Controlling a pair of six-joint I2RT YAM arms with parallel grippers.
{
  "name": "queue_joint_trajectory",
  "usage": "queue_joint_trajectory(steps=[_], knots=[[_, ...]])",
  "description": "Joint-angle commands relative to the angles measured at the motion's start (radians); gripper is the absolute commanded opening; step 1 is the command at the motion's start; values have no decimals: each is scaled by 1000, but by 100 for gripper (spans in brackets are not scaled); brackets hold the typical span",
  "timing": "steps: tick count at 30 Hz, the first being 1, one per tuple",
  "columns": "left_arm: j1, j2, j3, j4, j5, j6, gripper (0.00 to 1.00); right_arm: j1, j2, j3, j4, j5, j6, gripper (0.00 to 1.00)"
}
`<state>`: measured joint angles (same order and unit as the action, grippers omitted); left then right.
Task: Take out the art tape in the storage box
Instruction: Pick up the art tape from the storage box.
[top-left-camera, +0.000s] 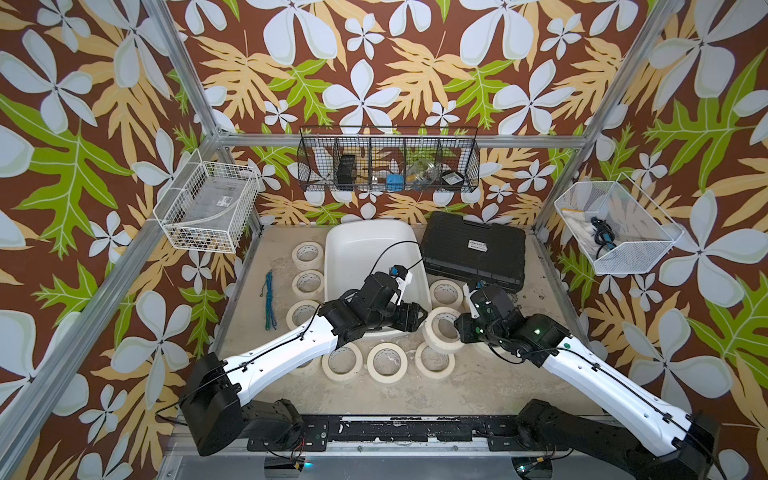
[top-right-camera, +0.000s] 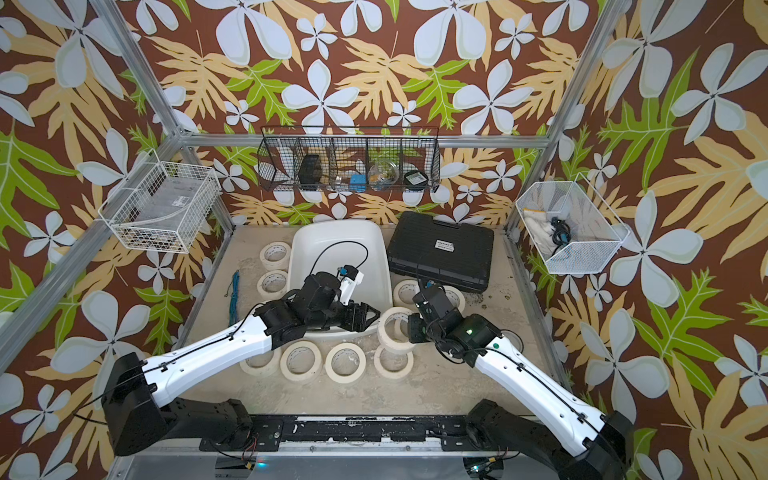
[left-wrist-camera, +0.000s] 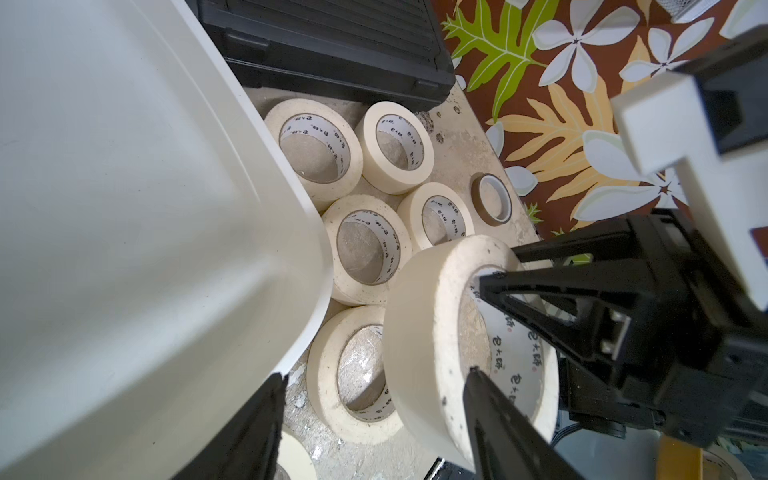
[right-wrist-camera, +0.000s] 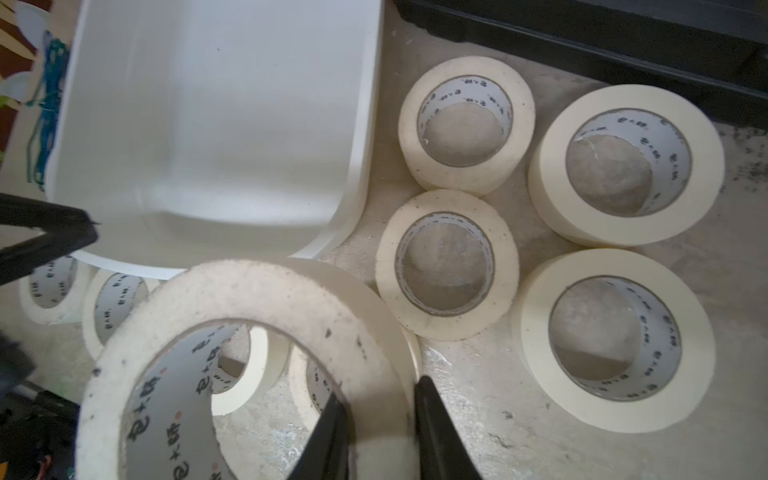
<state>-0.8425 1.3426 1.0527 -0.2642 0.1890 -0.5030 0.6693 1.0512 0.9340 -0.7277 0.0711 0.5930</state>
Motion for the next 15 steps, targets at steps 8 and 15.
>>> queue_joint_trajectory(steps=[8,15], knots=[[0,-26,10,-35,-124,15,72,-17,11,-45,-90,109,56,0],[-1,-2,-4,-41,-129,12,72,-113,-52,-192,-66,71,145,0]])
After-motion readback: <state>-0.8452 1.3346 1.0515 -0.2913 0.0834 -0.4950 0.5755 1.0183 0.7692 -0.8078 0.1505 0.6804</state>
